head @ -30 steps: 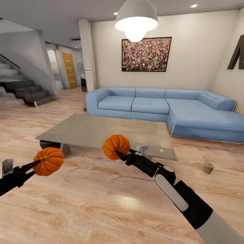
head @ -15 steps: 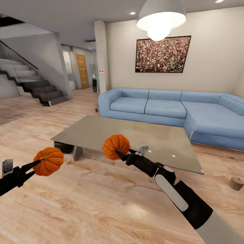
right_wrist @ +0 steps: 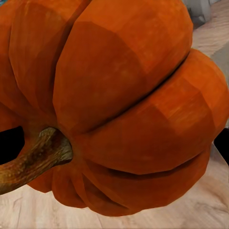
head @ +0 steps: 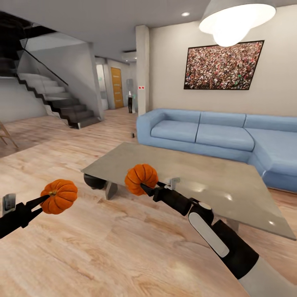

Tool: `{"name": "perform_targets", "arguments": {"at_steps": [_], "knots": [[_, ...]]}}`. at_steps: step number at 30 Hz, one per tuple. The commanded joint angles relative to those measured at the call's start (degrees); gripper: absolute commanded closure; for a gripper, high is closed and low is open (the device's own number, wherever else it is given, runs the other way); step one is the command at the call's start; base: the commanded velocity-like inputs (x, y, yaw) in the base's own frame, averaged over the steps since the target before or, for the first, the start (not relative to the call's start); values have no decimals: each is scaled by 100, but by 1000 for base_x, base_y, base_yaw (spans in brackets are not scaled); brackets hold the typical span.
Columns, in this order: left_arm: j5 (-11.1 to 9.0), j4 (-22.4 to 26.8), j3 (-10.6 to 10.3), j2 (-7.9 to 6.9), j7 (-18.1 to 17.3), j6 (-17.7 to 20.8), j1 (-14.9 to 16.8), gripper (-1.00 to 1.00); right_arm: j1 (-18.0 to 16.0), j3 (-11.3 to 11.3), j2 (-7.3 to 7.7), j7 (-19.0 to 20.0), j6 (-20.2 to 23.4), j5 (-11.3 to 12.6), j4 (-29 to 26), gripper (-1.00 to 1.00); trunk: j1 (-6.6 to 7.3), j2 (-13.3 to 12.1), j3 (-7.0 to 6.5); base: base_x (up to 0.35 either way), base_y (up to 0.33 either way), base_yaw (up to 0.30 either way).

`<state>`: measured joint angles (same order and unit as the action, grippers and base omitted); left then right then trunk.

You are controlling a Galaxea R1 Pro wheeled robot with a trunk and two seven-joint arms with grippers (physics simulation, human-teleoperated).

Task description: Place each of the two pumpkins and all three candles from the living room inside a cabinet in the living room (use any cabinet), then make sure every cabinet is closed, and position the cauldron so it is next to a table in the living room.

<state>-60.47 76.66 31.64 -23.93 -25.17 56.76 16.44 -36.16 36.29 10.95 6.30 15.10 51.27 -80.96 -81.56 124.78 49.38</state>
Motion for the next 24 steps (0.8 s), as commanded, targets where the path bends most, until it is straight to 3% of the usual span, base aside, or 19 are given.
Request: {"name": "perform_targets", "arguments": {"at_steps": [1,24], "knots": [[-61,-2,9,2,-31,46,8,100,-7,1,4,3,19,58,-7,100,-1,3,2,263,214,254],[-57,-2,9,2,-31,46,8,100,-7,1,-3,-2,11,57,-7,100,-1,3,-60,264,214,256]]}}
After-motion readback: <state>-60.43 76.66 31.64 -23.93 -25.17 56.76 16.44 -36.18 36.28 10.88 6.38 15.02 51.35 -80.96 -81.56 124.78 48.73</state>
